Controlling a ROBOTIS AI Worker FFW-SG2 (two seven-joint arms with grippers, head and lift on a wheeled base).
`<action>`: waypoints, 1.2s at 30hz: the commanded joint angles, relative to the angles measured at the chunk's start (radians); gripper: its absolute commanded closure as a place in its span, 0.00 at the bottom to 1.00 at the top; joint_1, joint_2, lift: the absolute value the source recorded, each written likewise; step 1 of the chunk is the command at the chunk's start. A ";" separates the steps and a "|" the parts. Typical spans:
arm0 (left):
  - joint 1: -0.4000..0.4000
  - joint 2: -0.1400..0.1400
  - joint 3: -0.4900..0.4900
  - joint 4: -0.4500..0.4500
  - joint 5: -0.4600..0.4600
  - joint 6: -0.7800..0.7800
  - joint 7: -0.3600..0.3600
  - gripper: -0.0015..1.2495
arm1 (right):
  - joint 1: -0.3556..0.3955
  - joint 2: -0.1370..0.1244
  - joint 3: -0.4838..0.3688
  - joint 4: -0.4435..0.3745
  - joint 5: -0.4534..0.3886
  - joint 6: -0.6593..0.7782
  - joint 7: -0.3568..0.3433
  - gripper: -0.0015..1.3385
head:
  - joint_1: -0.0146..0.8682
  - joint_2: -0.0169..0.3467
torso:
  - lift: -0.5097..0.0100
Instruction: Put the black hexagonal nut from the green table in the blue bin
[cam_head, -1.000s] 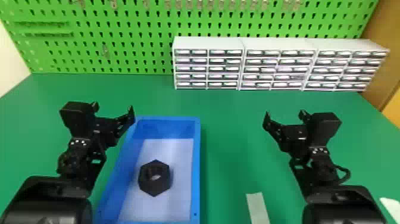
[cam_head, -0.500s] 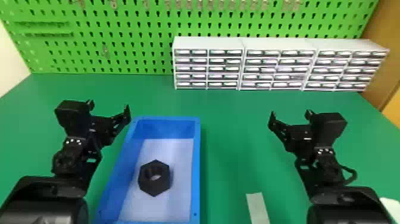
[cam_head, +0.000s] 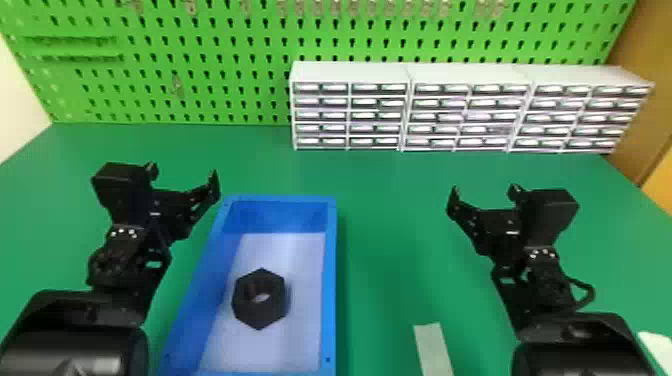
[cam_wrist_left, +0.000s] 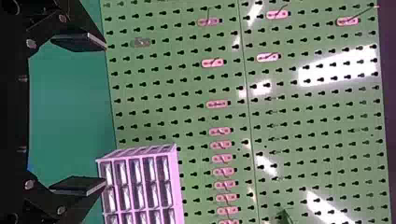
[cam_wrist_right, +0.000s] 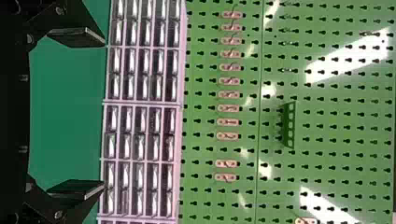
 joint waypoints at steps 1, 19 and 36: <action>0.000 0.000 -0.002 0.001 -0.004 0.000 0.000 0.20 | -0.001 0.000 0.001 0.000 -0.003 0.002 0.000 0.16 | 0.79 0.19 | 0.79; 0.013 -0.001 -0.003 0.001 -0.012 -0.002 0.032 0.20 | 0.009 0.007 -0.019 0.000 -0.012 0.003 0.000 0.16 | 0.79 0.19 | 0.79; 0.015 -0.001 -0.011 0.001 -0.001 -0.014 0.057 0.20 | 0.015 0.007 -0.023 0.002 -0.015 0.003 0.000 0.16 | 0.79 0.19 | 0.79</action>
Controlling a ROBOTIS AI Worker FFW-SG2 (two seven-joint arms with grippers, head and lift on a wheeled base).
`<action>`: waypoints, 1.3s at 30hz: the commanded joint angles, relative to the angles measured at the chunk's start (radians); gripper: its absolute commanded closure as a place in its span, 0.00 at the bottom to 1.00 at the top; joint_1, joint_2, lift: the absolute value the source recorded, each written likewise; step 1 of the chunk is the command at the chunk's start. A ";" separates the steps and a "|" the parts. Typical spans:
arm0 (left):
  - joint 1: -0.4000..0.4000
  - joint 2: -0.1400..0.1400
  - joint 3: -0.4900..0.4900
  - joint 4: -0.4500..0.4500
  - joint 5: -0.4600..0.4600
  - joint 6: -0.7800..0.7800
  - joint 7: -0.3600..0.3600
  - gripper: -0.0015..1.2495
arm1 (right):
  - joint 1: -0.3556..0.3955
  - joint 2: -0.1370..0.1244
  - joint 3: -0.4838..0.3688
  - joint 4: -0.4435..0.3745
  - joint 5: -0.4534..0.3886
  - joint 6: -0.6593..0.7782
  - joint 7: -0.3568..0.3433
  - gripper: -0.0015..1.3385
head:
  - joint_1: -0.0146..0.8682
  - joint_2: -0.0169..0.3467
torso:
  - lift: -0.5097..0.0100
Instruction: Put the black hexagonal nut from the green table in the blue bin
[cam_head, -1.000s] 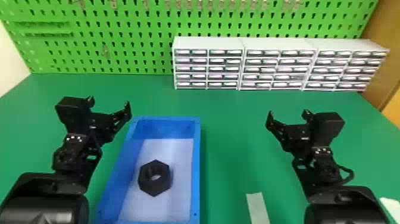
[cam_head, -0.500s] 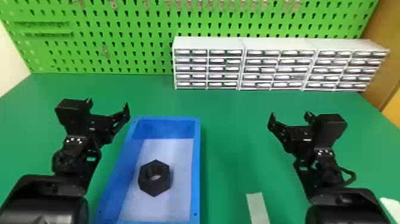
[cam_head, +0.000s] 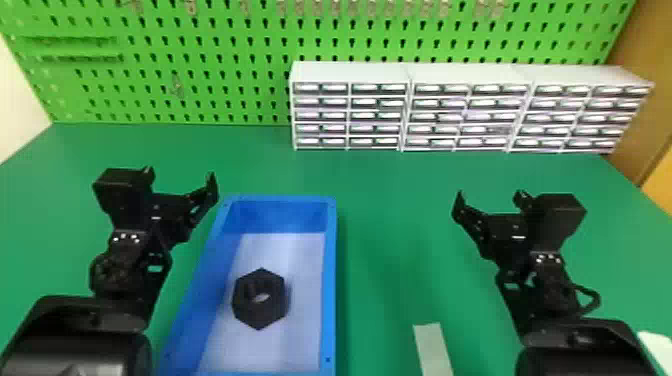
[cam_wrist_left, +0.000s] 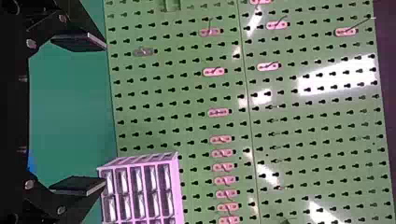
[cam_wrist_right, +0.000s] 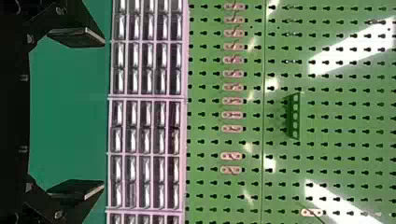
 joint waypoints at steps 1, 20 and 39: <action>0.000 0.000 -0.002 0.000 -0.001 -0.001 0.000 0.20 | 0.002 0.001 0.000 0.000 -0.003 0.000 0.000 0.16 | 0.79 0.19 | 0.79; -0.002 0.000 -0.009 0.000 -0.001 -0.001 0.000 0.20 | 0.005 0.001 0.004 0.002 -0.014 0.000 0.000 0.16 | 0.79 0.19 | 0.79; -0.002 0.000 -0.011 0.000 -0.004 -0.001 0.000 0.20 | 0.003 0.001 0.015 0.003 -0.017 0.000 0.000 0.16 | 0.79 0.19 | 0.79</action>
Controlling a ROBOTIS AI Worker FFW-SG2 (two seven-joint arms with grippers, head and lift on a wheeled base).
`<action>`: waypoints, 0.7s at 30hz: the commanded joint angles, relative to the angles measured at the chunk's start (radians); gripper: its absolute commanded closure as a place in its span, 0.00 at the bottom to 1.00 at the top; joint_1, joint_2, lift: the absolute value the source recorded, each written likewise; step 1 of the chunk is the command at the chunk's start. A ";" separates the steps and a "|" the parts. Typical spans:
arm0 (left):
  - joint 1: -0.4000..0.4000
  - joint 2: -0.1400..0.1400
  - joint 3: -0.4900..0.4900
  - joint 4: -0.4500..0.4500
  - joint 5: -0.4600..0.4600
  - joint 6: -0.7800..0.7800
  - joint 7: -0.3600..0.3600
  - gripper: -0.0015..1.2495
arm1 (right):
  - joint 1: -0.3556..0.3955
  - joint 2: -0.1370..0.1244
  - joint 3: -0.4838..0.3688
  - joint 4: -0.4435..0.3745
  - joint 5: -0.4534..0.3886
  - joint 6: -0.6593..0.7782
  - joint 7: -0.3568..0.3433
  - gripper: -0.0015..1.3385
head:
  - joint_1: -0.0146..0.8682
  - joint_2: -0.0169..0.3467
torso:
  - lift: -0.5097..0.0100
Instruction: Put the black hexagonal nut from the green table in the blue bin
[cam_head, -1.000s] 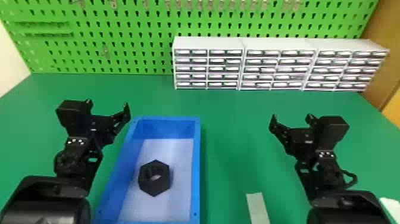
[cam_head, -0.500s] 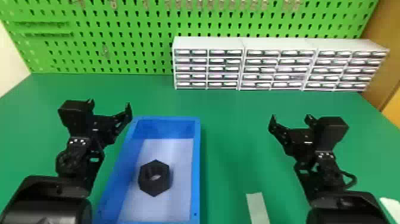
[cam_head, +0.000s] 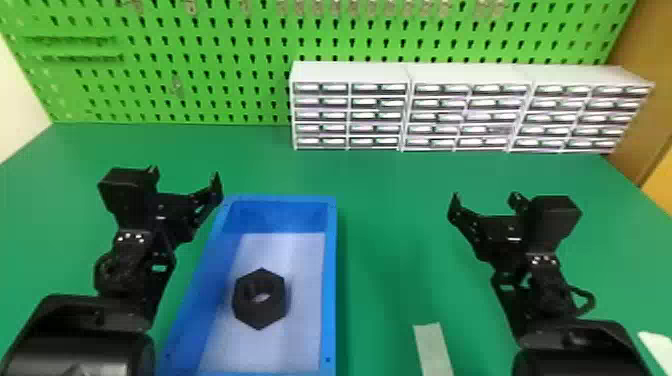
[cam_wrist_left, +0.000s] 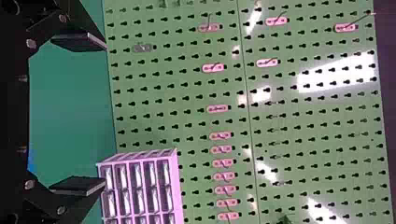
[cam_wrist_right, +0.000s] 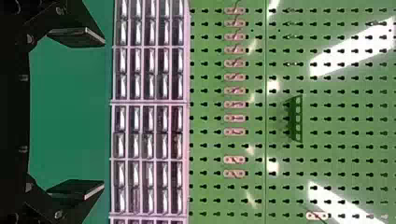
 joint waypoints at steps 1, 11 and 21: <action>0.000 0.000 0.001 0.000 -0.001 0.000 0.000 0.20 | 0.000 0.001 0.002 -0.001 -0.003 0.000 0.000 0.16 | 0.79 0.19 | 0.79; -0.003 0.000 0.002 0.000 0.002 0.000 0.000 0.20 | 0.001 0.001 0.001 0.001 -0.006 0.000 0.000 0.16 | 0.79 0.19 | 0.79; -0.004 0.000 -0.002 0.000 0.002 0.000 0.000 0.20 | 0.000 0.001 -0.001 -0.001 -0.007 0.000 0.000 0.16 | 0.79 0.19 | 0.79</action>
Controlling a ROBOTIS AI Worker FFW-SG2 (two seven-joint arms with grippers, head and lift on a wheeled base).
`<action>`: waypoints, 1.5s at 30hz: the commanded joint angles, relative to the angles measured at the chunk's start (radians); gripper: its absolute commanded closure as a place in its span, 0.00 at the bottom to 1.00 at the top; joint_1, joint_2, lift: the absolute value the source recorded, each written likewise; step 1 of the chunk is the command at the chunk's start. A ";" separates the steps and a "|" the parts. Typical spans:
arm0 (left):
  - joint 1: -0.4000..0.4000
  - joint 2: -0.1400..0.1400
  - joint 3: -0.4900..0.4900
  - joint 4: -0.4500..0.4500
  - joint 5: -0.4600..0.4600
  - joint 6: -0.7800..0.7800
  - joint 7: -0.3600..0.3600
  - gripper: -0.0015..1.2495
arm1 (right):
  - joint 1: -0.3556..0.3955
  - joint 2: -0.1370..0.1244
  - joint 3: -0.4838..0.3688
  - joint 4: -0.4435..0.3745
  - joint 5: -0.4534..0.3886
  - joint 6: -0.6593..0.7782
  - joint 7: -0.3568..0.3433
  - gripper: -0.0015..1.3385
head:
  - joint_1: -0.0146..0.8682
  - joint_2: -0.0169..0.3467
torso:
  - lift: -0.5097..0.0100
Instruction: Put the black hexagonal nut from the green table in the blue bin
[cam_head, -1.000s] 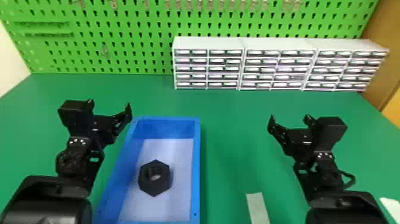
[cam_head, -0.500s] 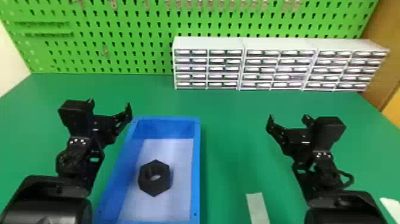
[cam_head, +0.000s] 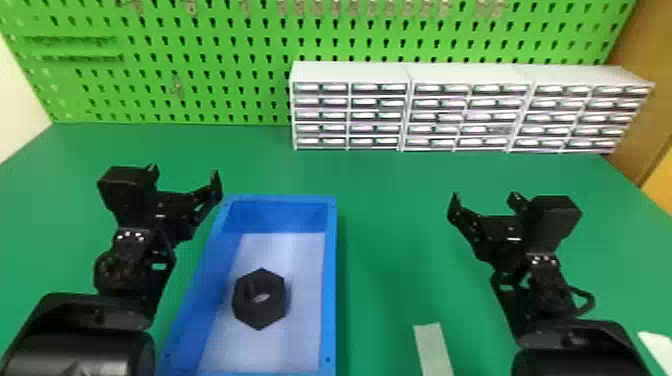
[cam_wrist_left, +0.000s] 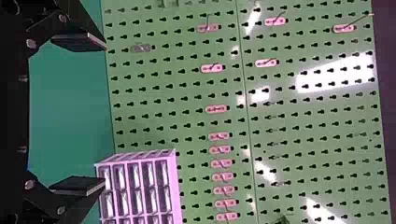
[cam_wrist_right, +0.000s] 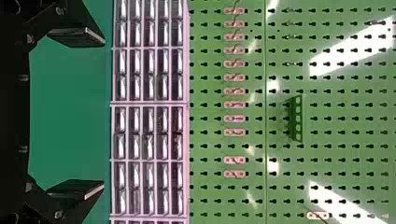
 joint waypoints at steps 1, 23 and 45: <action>0.000 0.000 0.000 0.000 0.000 0.000 0.000 0.20 | 0.000 0.001 -0.001 -0.001 0.000 0.000 0.000 0.16 | 0.79 0.19 | 0.79; 0.003 0.000 0.000 0.000 0.002 0.000 0.000 0.20 | 0.001 0.001 0.001 -0.001 -0.002 0.002 0.000 0.16 | 0.79 0.19 | 0.79; 0.003 0.000 0.003 0.000 0.005 0.000 0.000 0.20 | 0.000 0.001 0.006 -0.001 -0.002 0.011 0.000 0.16 | 0.79 0.19 | 0.79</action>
